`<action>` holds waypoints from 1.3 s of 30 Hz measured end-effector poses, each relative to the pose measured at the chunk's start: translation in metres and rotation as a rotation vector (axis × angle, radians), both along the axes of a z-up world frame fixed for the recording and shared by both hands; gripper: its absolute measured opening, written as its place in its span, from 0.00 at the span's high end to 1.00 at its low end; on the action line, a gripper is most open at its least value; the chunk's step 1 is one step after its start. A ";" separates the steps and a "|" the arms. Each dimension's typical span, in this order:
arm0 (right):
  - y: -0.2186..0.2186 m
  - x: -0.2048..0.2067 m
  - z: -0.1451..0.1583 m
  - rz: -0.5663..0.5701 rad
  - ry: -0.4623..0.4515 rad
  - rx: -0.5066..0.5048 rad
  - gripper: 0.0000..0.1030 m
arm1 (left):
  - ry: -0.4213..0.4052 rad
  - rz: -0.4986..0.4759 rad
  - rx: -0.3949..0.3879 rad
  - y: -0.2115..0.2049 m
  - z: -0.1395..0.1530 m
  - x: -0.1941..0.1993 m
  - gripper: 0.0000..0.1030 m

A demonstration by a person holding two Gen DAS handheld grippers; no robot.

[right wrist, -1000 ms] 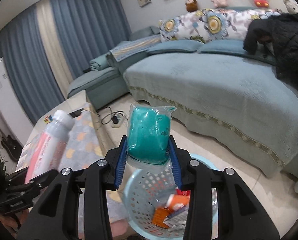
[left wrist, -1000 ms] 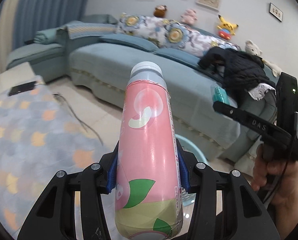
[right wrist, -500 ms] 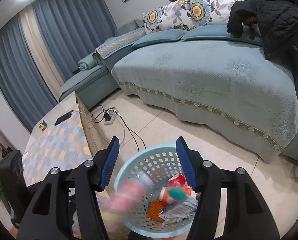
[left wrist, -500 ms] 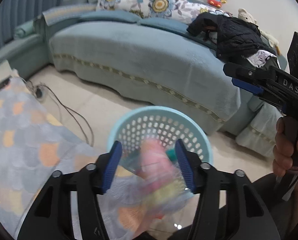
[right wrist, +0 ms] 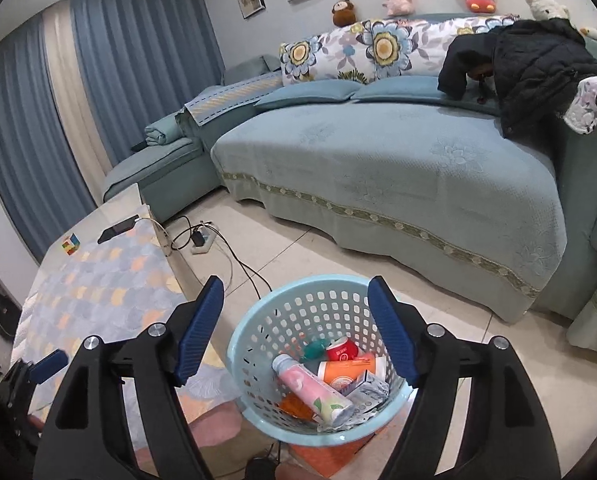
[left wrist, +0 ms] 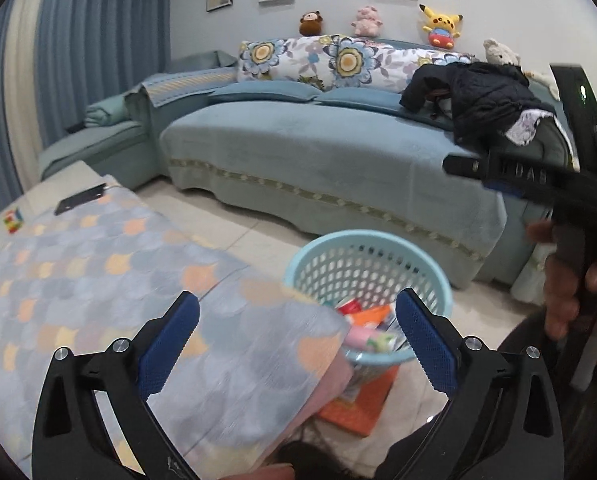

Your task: Collect trash

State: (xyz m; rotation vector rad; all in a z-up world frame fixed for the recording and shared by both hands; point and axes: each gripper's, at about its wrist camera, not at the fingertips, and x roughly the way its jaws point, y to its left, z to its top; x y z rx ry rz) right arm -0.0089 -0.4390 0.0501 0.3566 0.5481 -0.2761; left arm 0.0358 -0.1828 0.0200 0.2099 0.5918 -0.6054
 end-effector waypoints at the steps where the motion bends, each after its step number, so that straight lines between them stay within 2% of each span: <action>1: 0.003 -0.002 -0.001 -0.020 0.013 -0.011 0.29 | -0.008 0.006 0.008 0.005 0.000 -0.003 0.08; 3: 0.008 -0.005 -0.004 -0.046 0.033 -0.022 0.28 | -0.017 0.019 0.016 0.017 0.000 -0.008 0.08; 8: 0.026 -0.009 -0.009 -0.030 0.029 -0.050 0.28 | -0.022 0.063 -0.008 0.043 0.003 -0.013 0.08; 13: 0.041 -0.013 -0.009 -0.054 0.022 -0.116 0.28 | -0.020 0.107 0.004 0.048 0.002 -0.007 0.08; 19: 0.051 -0.014 -0.015 -0.056 0.045 -0.133 0.28 | -0.001 0.156 0.011 0.055 -0.001 -0.002 0.08; 39: 0.055 -0.008 -0.018 -0.029 0.054 -0.149 0.28 | -0.008 0.174 0.004 0.061 0.003 -0.003 0.08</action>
